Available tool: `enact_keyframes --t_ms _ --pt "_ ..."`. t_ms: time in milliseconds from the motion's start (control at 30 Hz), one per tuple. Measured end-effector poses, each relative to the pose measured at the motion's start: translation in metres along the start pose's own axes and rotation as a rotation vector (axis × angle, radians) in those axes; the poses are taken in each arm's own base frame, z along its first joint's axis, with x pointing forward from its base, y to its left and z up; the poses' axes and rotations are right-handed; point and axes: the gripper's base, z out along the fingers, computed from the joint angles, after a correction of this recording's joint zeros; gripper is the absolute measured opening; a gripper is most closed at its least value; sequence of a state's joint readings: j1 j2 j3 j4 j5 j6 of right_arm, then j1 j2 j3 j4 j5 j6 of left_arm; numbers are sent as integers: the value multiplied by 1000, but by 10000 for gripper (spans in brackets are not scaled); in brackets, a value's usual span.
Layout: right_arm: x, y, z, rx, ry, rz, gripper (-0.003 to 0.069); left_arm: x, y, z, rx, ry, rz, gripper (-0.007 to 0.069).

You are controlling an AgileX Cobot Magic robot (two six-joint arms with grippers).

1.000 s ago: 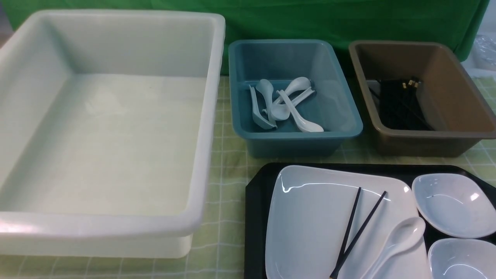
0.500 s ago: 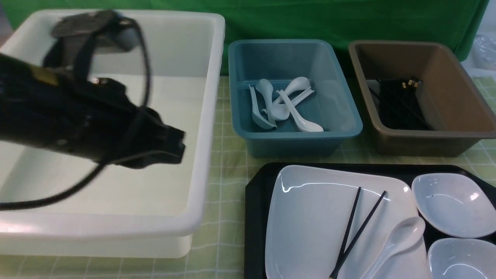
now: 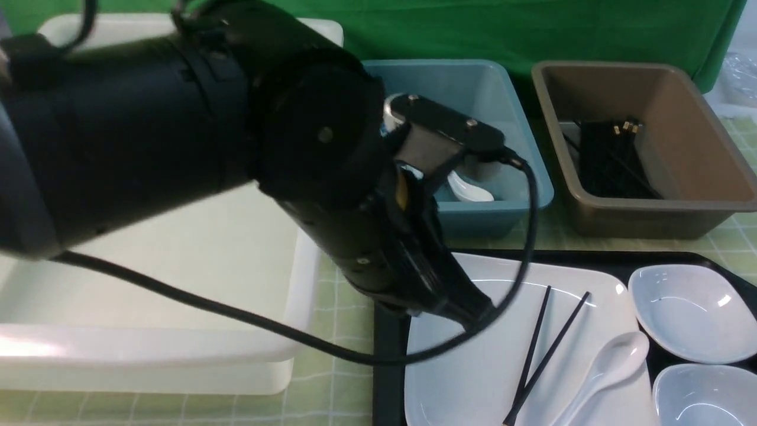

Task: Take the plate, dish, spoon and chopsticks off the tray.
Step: Use the right arm to grab a pair of chopsticks from the plate

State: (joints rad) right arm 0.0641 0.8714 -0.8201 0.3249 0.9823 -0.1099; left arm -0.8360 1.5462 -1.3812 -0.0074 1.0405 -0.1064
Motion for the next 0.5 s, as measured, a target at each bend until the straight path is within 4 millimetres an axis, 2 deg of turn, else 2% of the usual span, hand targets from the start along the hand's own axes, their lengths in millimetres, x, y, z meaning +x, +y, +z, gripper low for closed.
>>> enact_keyframes --t_ms 33,100,133,167,300,333,367,467,500 --pt "-2 5 3 -53 7 7 105 0 4 -3 -5 -2 -11 1" --pt "-10 16 17 -177 56 14 108 5 24 -26 -28 -72 -64 1" --pt "-11 16 20 -188 68 20 108 6 27 -27 -33 -77 -75 1" --pt "-17 22 39 -209 128 38 109 14 41 -44 -51 -145 -119 2" --pt "-22 31 77 -144 235 60 146 42 66 -63 -80 -217 -225 2" --pt "-22 37 91 -107 267 61 192 52 72 -66 -89 -234 -258 2" --pt "-22 37 96 -92 279 57 199 54 73 -68 -90 -246 -262 2" --pt "-23 54 133 15 366 18 365 80 79 -67 -106 -269 -308 2" --pt "-24 57 134 18 366 19 396 82 79 -67 -108 -270 -310 2"
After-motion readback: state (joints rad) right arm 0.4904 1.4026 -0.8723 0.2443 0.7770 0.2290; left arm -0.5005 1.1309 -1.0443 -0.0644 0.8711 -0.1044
